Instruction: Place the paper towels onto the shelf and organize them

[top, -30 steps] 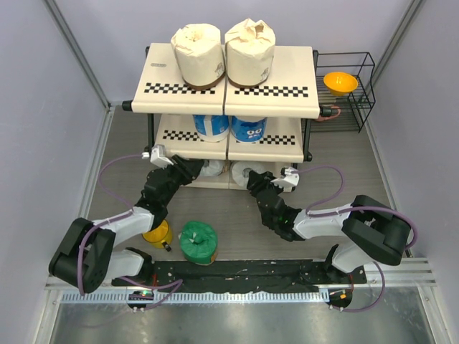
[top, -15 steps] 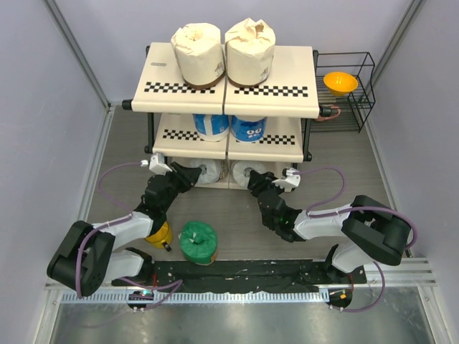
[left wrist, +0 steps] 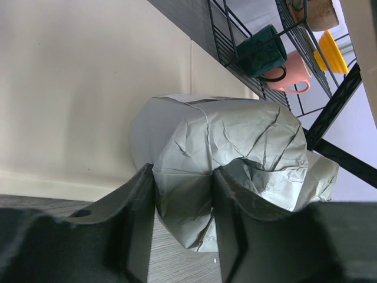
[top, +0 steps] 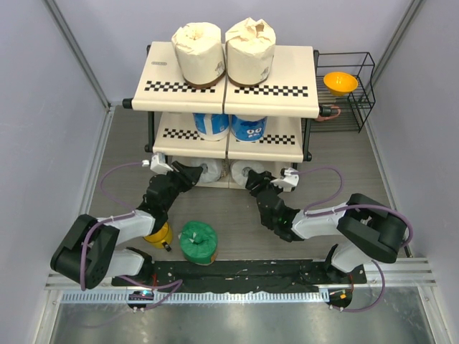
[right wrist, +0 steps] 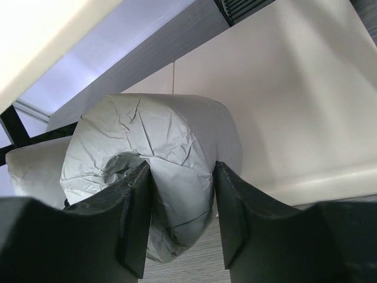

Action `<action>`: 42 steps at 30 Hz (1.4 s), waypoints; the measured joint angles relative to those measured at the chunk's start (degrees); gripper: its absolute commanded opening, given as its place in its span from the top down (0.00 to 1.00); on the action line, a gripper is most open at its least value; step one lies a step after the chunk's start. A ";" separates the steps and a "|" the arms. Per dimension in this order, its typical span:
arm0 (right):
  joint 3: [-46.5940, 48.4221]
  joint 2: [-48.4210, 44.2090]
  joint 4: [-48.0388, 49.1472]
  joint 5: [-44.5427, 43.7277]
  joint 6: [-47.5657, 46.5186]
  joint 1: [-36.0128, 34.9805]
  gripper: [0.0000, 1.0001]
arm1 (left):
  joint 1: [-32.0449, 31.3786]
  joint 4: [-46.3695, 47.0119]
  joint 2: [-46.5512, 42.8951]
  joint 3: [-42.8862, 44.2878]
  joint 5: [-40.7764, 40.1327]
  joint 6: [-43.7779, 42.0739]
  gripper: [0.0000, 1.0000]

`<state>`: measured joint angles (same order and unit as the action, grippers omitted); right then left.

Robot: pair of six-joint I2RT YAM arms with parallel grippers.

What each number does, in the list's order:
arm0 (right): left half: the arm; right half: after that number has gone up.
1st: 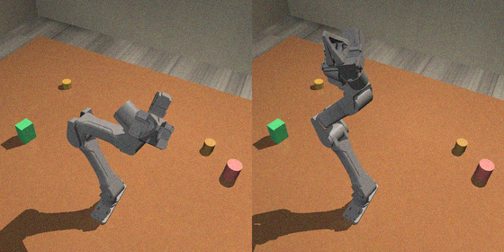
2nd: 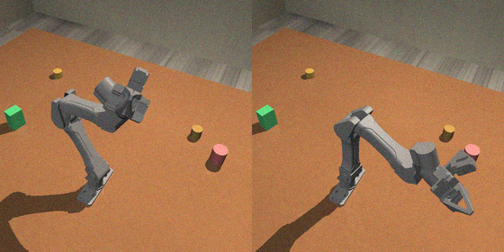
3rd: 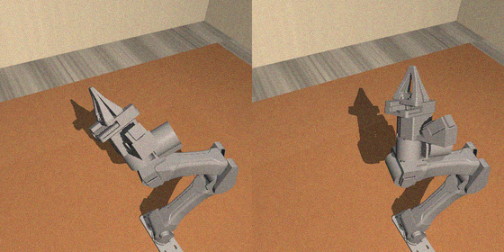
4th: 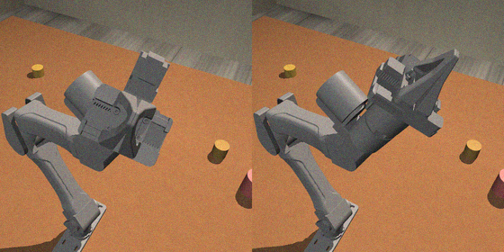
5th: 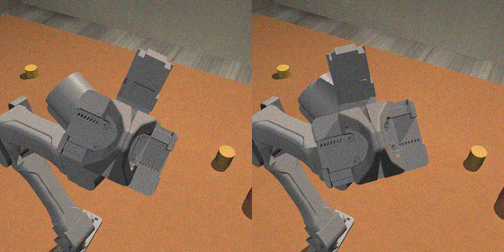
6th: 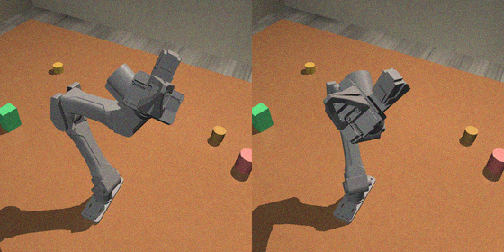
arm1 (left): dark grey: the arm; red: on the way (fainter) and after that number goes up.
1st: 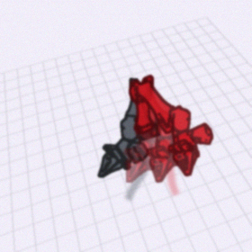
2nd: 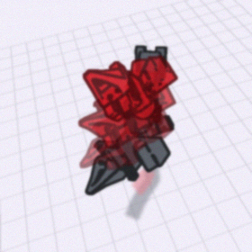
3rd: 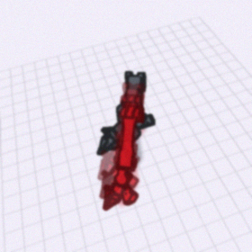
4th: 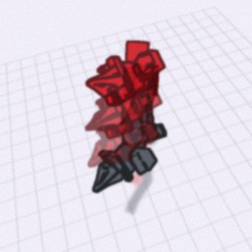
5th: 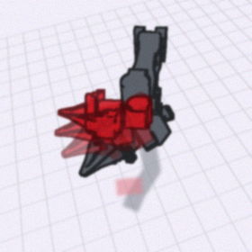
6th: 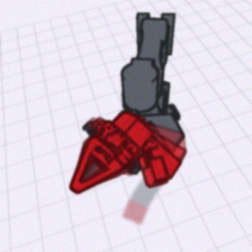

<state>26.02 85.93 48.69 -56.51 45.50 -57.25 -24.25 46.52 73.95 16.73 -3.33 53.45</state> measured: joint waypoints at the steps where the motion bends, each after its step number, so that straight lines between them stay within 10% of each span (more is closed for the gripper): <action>1: 0.11 0.22 0.20 0.00 0.00 0.00 0.44 | 0.00 -0.02 0.04 0.04 -0.02 0.00 0.47; 7: 1.27 0.48 1.46 0.09 0.07 0.00 0.38 | -0.35 -1.53 0.02 0.09 0.48 0.15 0.36; 42: -0.87 -3.08 1.49 0.92 0.70 0.00 0.36 | -1.46 -5.84 -0.59 6.93 1.86 3.61 0.35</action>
<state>25.15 82.85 50.17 -55.59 46.19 -57.25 -25.71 40.69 73.36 23.66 -1.48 57.06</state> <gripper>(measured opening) 0.639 0.654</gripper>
